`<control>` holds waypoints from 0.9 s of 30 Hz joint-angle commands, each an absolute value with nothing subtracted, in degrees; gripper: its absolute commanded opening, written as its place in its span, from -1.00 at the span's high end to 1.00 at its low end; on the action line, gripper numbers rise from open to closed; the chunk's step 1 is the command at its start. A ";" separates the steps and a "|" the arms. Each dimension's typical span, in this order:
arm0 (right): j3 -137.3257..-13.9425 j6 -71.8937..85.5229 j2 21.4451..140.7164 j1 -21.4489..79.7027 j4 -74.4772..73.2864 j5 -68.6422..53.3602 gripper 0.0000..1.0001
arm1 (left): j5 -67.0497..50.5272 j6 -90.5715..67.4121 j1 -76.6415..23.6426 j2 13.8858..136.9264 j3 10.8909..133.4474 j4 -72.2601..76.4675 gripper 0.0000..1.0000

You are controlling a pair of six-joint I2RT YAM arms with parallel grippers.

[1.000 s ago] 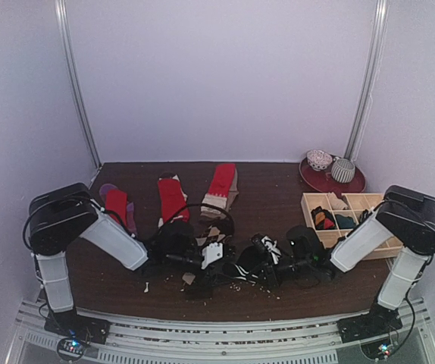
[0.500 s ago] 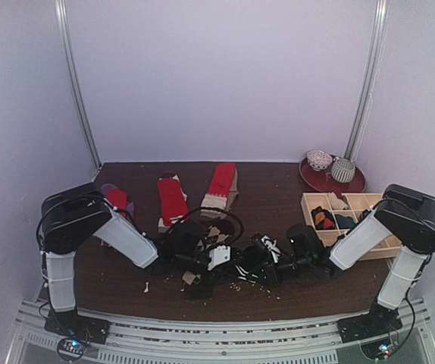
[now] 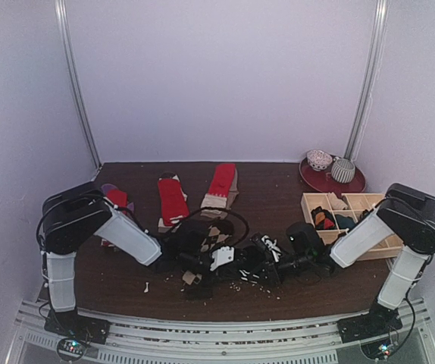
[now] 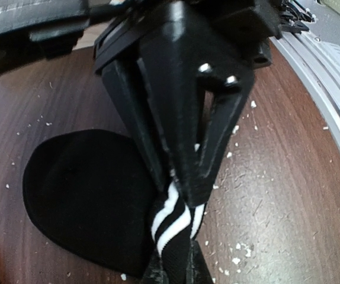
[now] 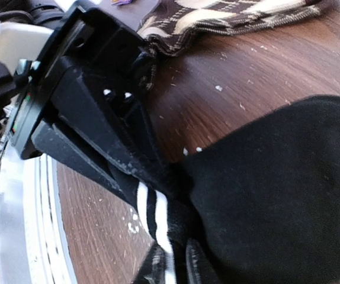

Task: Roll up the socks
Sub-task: Roll the sock at the center of the board.

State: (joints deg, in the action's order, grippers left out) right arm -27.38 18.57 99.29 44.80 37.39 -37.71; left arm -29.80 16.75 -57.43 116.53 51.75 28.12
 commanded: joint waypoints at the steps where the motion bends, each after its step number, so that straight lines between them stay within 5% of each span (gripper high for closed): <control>1: -23.91 16.90 92.55 44.78 23.50 -31.09 0.63 | -29.01 9.24 -58.18 118.77 54.38 15.87 1.00; 11: -13.39 11.75 65.71 47.73 31.16 -14.97 0.30 | -33.95 -6.98 -56.79 122.34 61.16 -3.70 1.00; 15: -9.89 6.65 67.36 53.95 37.99 -7.63 0.23 | -35.51 -8.01 -56.83 124.03 63.06 -7.44 1.00; 18: -9.29 1.44 70.47 58.20 42.32 -1.37 -0.01 | -36.77 -8.88 -56.74 124.97 63.77 -7.67 1.00; 27: -13.90 -11.72 78.30 61.59 43.84 3.14 -0.06 | -38.02 -9.68 -56.71 127.68 64.78 -7.65 1.00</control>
